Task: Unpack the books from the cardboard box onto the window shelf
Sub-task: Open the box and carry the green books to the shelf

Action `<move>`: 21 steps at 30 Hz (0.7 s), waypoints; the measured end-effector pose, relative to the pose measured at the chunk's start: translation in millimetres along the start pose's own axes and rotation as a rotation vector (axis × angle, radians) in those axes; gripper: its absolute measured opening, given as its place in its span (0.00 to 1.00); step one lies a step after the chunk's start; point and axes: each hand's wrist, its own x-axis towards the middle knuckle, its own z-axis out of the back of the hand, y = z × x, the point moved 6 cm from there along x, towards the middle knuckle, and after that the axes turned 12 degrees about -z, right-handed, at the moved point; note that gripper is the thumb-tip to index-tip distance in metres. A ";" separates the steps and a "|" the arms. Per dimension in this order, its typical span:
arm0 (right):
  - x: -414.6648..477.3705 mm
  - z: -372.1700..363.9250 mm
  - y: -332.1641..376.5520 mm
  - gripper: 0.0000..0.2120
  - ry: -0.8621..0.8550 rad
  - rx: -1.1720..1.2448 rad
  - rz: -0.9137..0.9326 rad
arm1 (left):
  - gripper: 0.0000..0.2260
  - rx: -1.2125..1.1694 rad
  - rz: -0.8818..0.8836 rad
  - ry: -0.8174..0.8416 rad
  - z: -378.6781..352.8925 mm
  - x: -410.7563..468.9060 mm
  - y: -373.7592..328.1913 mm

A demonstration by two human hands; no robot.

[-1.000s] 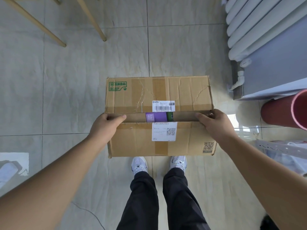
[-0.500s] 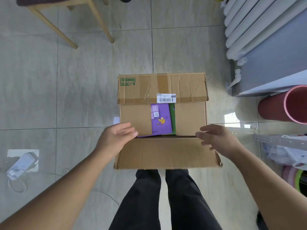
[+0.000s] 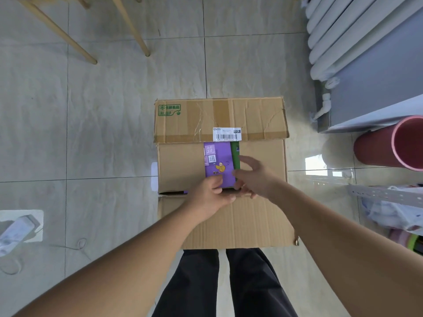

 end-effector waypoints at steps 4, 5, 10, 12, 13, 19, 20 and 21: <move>11.7 3.6 36.7 0.13 -0.012 -0.051 0.047 | 0.29 0.062 -0.048 -0.066 1.1 3.6 -2.8; 9.9 6.6 43.5 0.11 -0.035 -0.052 0.059 | 0.25 0.082 -0.058 -0.084 2.1 4.0 -6.0; -27.2 16.6 63.8 0.18 -0.207 -0.005 0.253 | 0.16 0.112 -0.031 -0.267 5.6 -2.5 -35.8; -38.1 24.0 81.0 0.29 -0.263 0.046 0.354 | 0.17 0.163 -0.060 -0.283 1.4 -6.0 -47.3; -38.4 30.1 92.2 0.33 -0.297 0.068 0.387 | 0.18 0.183 -0.077 -0.289 0.0 -8.1 -51.9; -5.5 60.5 161.4 0.40 -0.323 0.091 0.432 | 0.36 0.287 -0.123 -0.400 19.3 -18.4 -62.7; 1.1 62.2 167.3 0.41 -0.336 0.012 0.402 | 0.39 0.318 -0.124 -0.421 27.9 -18.3 -62.0; 8.8 63.8 170.8 0.41 -0.358 -0.089 0.359 | 0.40 0.358 -0.119 -0.444 38.1 -17.0 -59.9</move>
